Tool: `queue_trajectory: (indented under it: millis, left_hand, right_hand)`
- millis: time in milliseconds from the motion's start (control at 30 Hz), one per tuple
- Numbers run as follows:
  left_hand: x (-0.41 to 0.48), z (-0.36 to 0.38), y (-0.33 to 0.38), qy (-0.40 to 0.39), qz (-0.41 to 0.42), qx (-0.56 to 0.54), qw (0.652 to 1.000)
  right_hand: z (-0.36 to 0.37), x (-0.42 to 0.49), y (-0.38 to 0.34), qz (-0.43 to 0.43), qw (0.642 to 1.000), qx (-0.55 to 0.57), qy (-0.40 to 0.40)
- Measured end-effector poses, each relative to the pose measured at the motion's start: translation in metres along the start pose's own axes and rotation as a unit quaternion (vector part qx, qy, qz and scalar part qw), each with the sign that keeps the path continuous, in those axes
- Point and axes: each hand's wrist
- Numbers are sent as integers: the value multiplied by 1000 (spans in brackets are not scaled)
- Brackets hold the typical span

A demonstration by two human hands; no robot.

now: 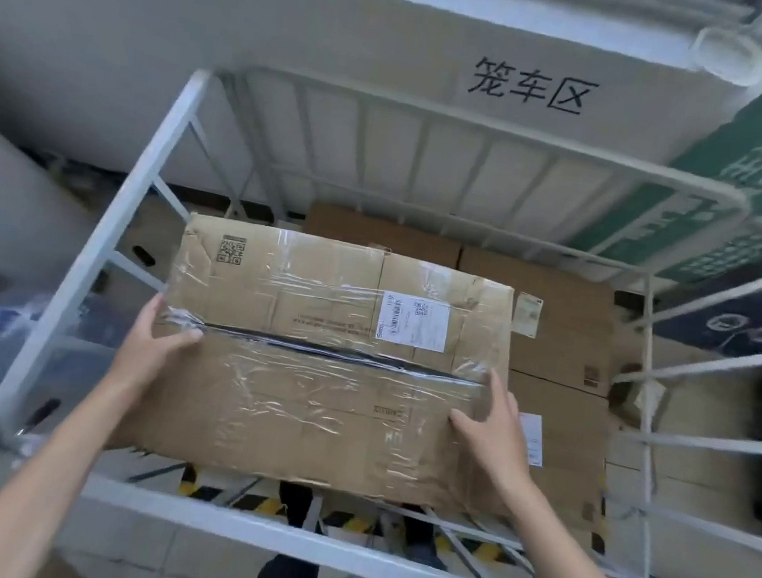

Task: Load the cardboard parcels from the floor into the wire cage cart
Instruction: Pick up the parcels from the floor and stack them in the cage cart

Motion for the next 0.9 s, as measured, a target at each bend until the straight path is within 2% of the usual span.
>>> queue_trajectory:
  millis: [133, 300, 533, 700, 900]
  left_hand:
    - [59, -2, -42, -42, -43, -10, 998]
    - [124, 12, -103, -77, -121, 32, 989]
    - [208, 42, -181, -46, -222, 28, 973]
    - [263, 70, -225, -47, -242, -15, 969]
    - [325, 107, -237, -67, -198, -21, 978]
  right_hand:
    - [47, 44, 22, 55, 998, 26, -20]
    - [105, 96, 67, 114, 991, 42, -53]
    - [177, 171, 133, 171, 982, 34, -73]
    - [193, 228, 168, 168, 982, 24, -83]
    - [179, 282, 203, 146, 982, -94, -76]
Point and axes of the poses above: each hand's wrist, its own x-axis towards the middle knuckle, its own z-axis out of the palm, y = z × x, and after that the axes turned 15 degrees about -y, right-handed
